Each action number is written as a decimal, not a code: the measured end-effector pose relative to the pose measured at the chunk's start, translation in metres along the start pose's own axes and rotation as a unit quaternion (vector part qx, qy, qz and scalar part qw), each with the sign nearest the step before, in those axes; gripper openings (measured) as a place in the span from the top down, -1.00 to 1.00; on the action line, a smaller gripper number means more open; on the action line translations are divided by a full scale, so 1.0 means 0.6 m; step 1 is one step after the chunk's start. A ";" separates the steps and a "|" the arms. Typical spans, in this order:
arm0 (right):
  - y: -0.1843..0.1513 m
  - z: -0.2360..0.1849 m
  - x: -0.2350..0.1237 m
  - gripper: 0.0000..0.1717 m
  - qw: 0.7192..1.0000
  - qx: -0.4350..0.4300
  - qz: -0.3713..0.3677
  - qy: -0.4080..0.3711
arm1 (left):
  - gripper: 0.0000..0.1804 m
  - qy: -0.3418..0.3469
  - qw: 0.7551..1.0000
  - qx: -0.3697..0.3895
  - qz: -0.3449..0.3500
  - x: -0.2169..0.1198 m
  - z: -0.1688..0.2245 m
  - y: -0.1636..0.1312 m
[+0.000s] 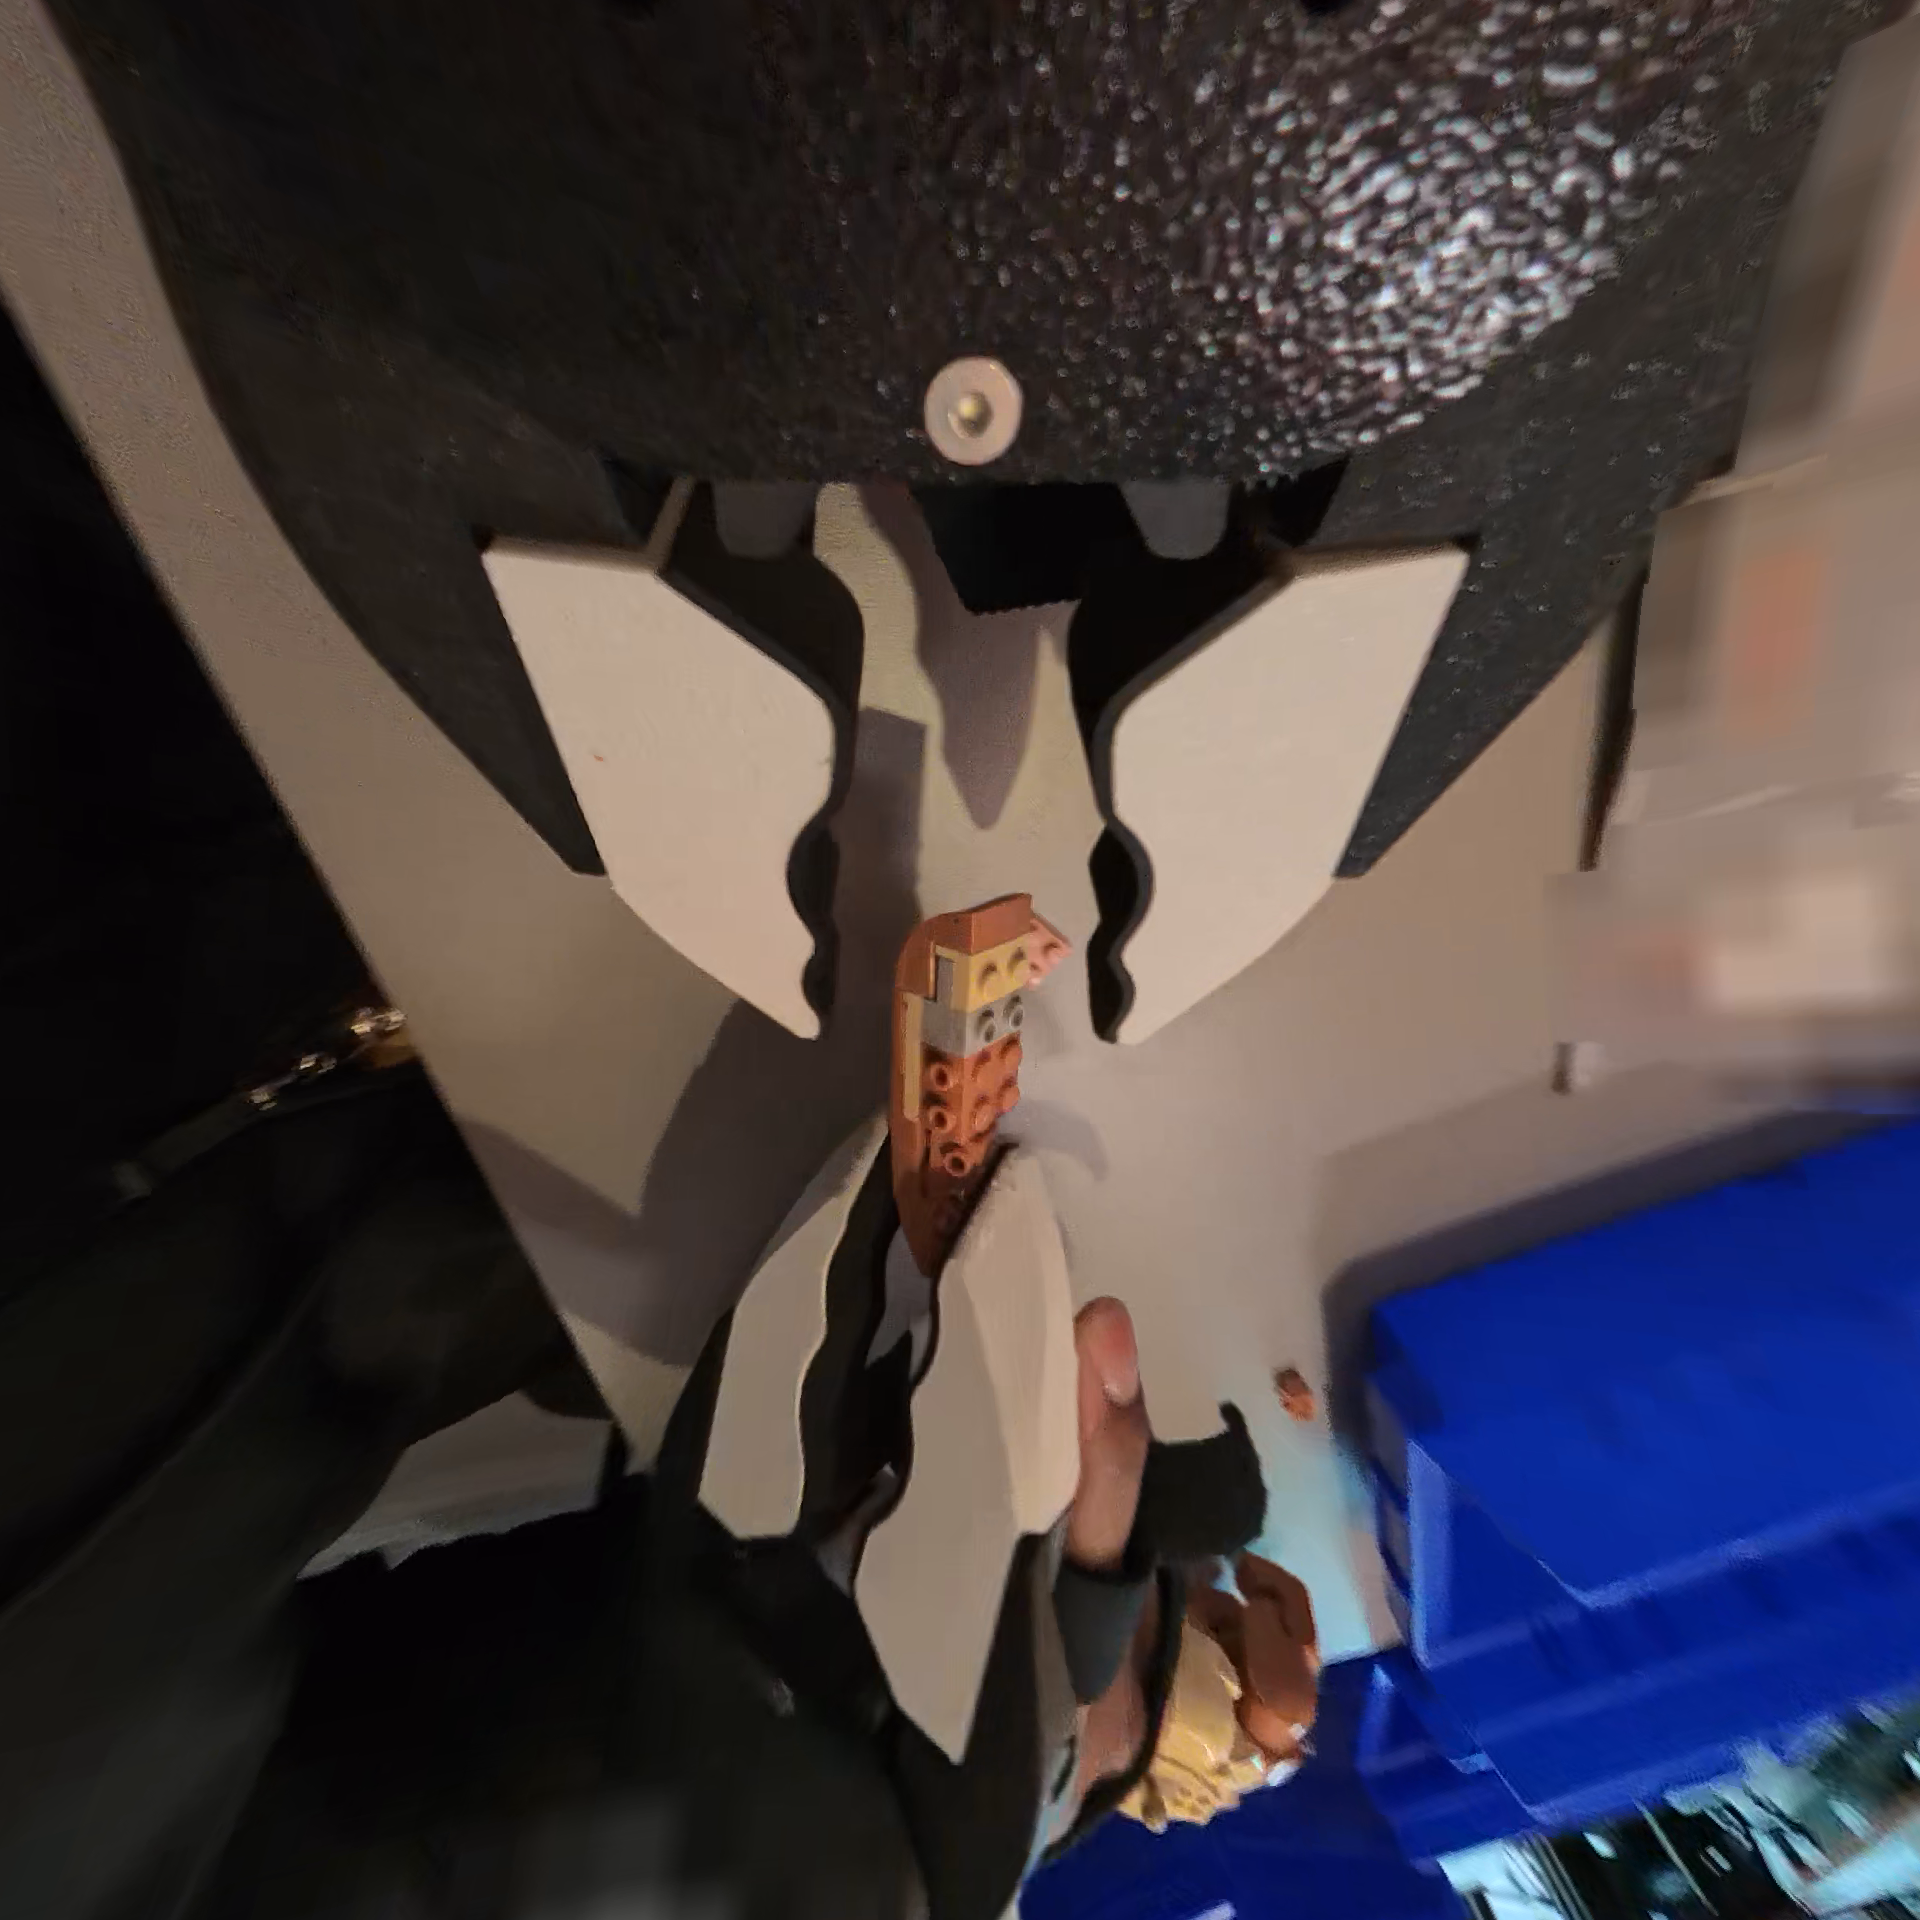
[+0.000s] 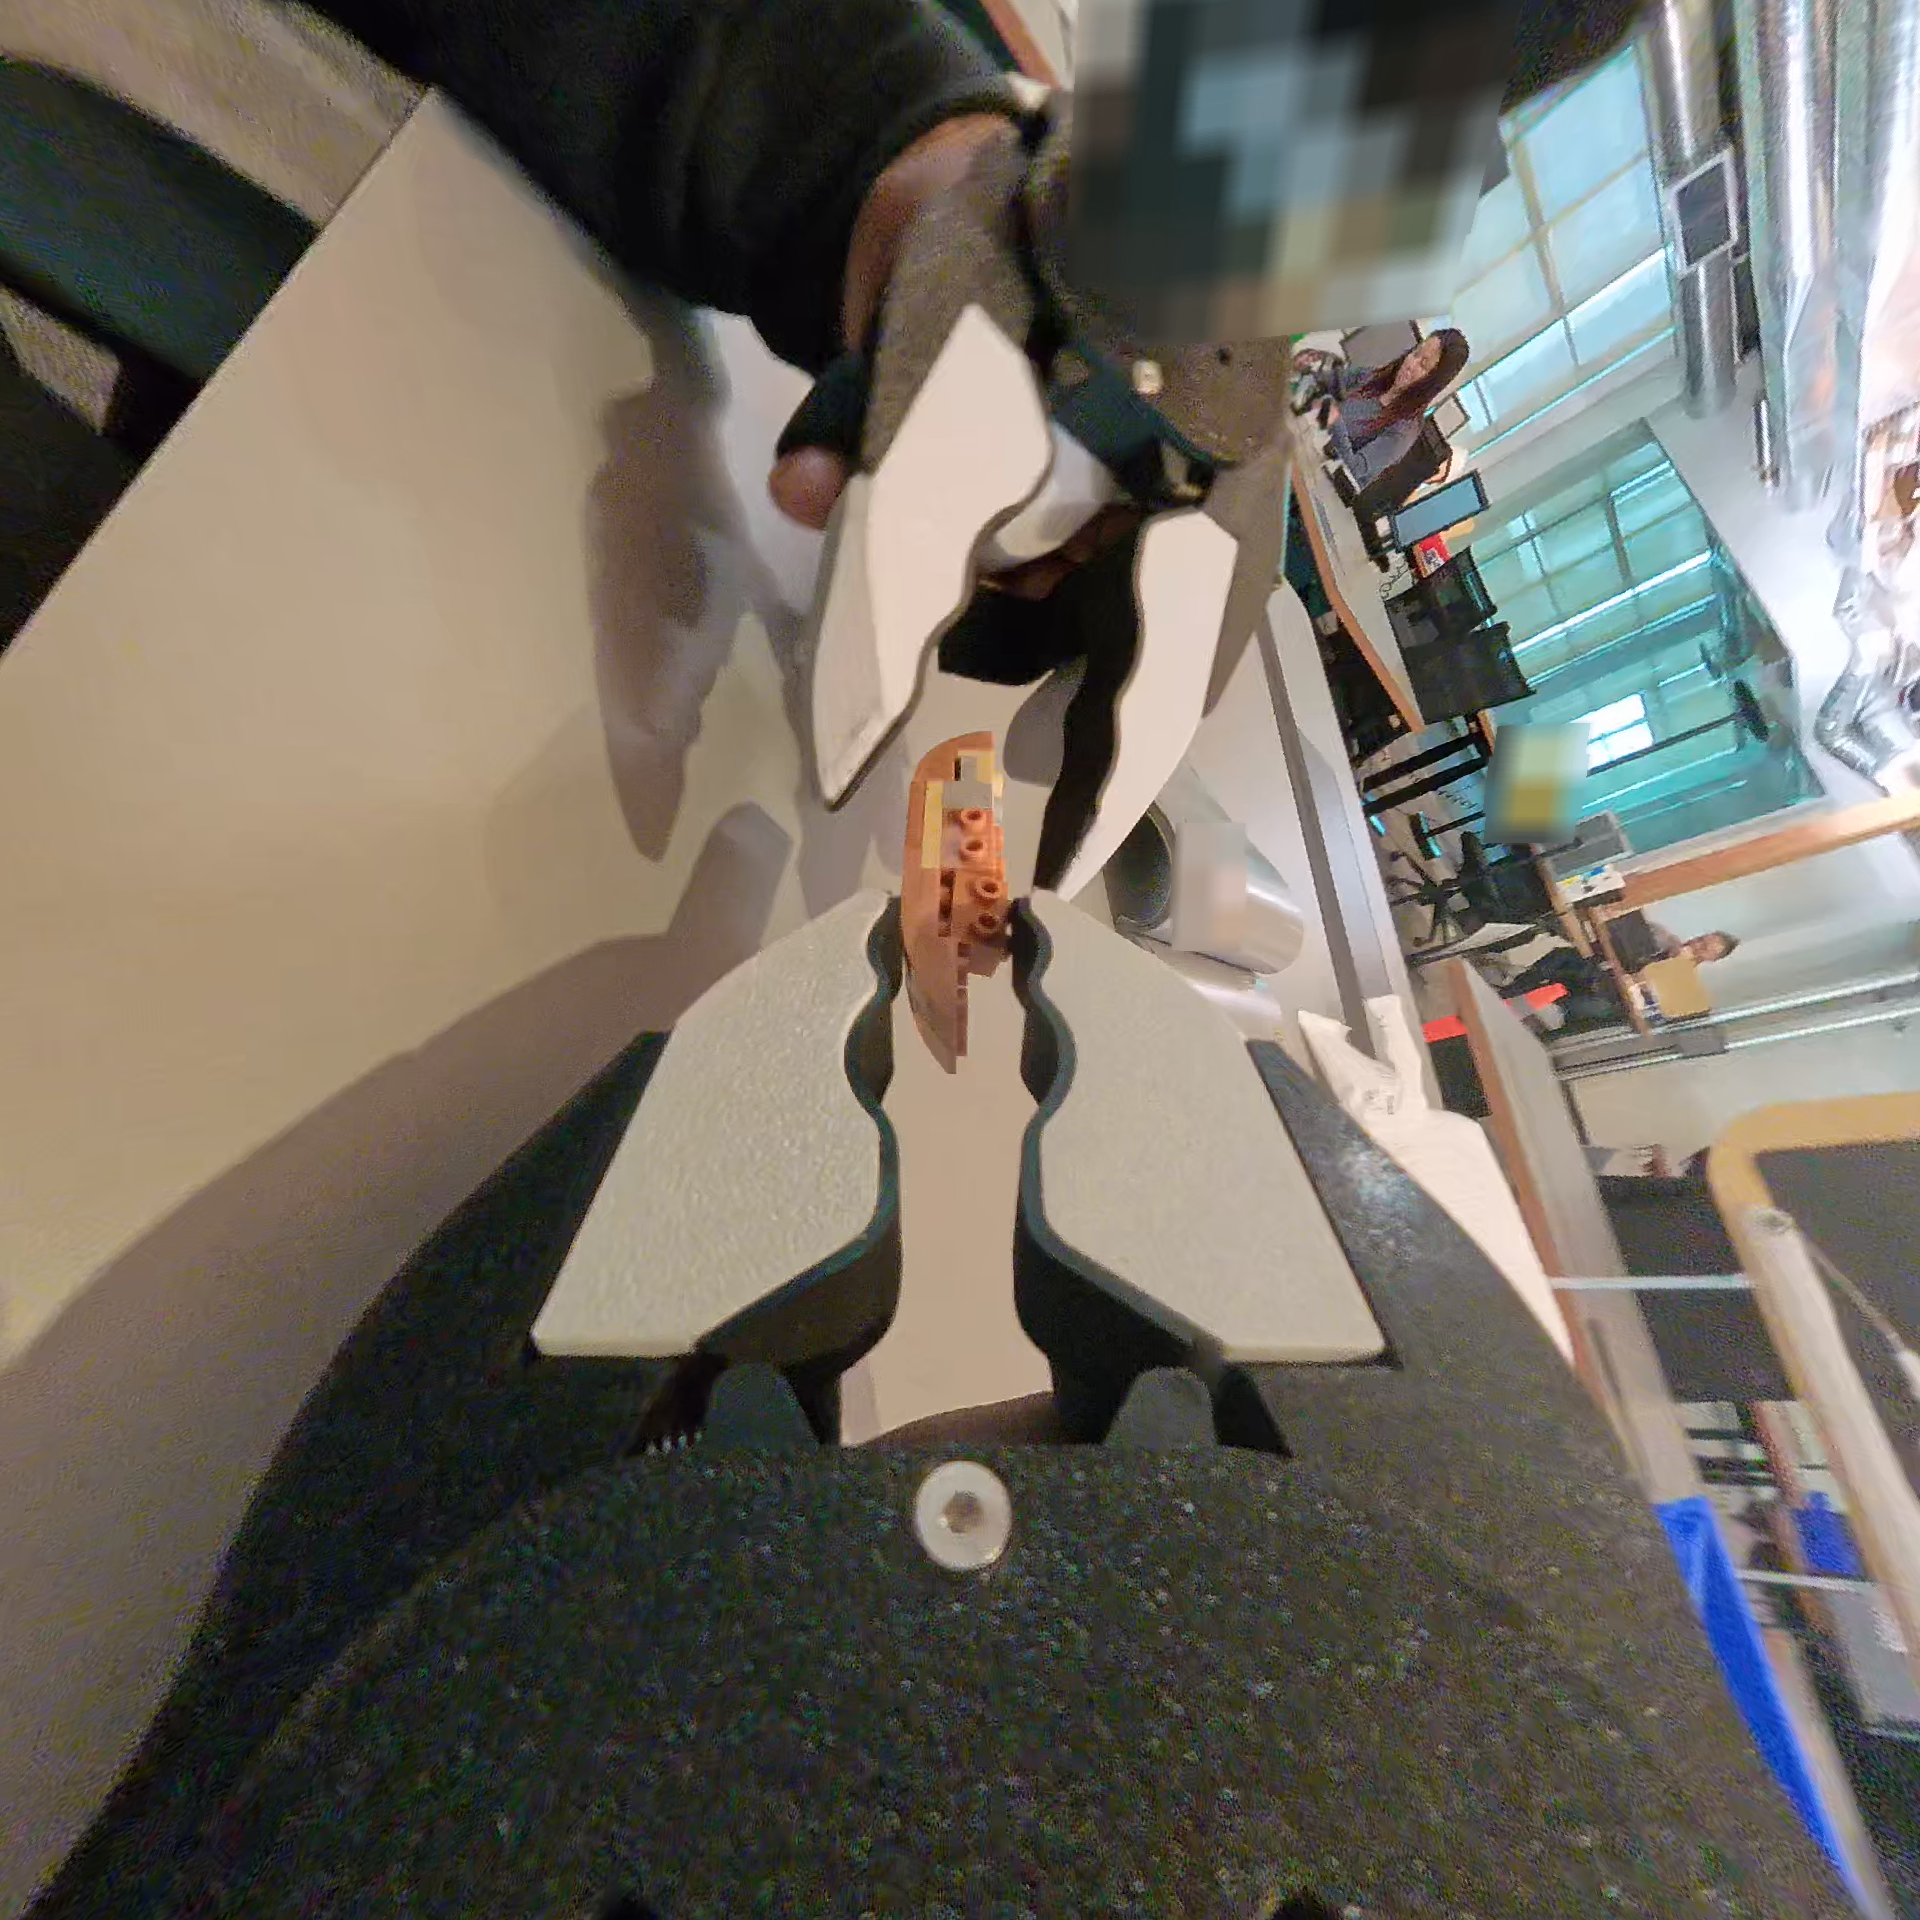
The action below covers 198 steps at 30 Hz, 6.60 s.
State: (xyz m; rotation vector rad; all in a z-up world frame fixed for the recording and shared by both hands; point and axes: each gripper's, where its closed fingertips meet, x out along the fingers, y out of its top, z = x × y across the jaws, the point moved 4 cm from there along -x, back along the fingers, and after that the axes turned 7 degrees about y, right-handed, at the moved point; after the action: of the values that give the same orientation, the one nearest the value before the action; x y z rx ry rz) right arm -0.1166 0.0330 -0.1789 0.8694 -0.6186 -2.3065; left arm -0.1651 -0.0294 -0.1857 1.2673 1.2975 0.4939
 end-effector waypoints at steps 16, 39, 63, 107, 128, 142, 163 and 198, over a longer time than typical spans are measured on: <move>0.014 0.008 -0.010 0.77 0.995 0.079 0.057 0.001 | 0.77 0.074 0.988 0.131 0.030 0.014 0.007 0.019; 0.021 0.004 -0.018 0.78 0.994 0.088 0.071 0.010 | 0.78 0.071 0.985 0.149 0.050 0.016 0.015 0.027; 0.029 0.002 -0.021 0.79 0.997 0.050 0.065 0.003 | 0.78 0.067 0.983 0.158 0.062 0.015 0.019 0.031; -0.044 -0.047 -0.024 0.70 0.995 -0.067 -0.070 -0.013 | 0.73 0.007 0.983 0.155 -0.099 0.047 0.020 -0.049; -0.305 0.057 -0.247 0.86 0.860 0.390 -0.222 -0.242 | 0.61 0.015 0.988 0.124 -0.095 0.019 0.001 -0.047; -0.340 0.042 -0.215 0.75 0.825 0.462 -0.280 -0.170 | 0.62 0.028 0.983 0.135 -0.121 0.020 -0.001 -0.056; -0.110 -0.008 -0.062 0.80 0.996 0.071 -0.033 0.053 | 0.66 0.030 0.997 -0.042 -0.055 0.056 -0.017 0.002; -0.129 0.010 -0.023 0.65 0.995 0.024 -0.018 0.090 | 0.85 0.093 0.959 0.184 -0.195 0.123 -0.046 -0.014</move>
State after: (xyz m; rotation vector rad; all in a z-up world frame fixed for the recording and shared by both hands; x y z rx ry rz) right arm -0.1402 0.0991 -0.2151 1.1061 -0.5849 -2.2218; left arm -0.1712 0.0425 -0.2189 1.2396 1.8114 0.0888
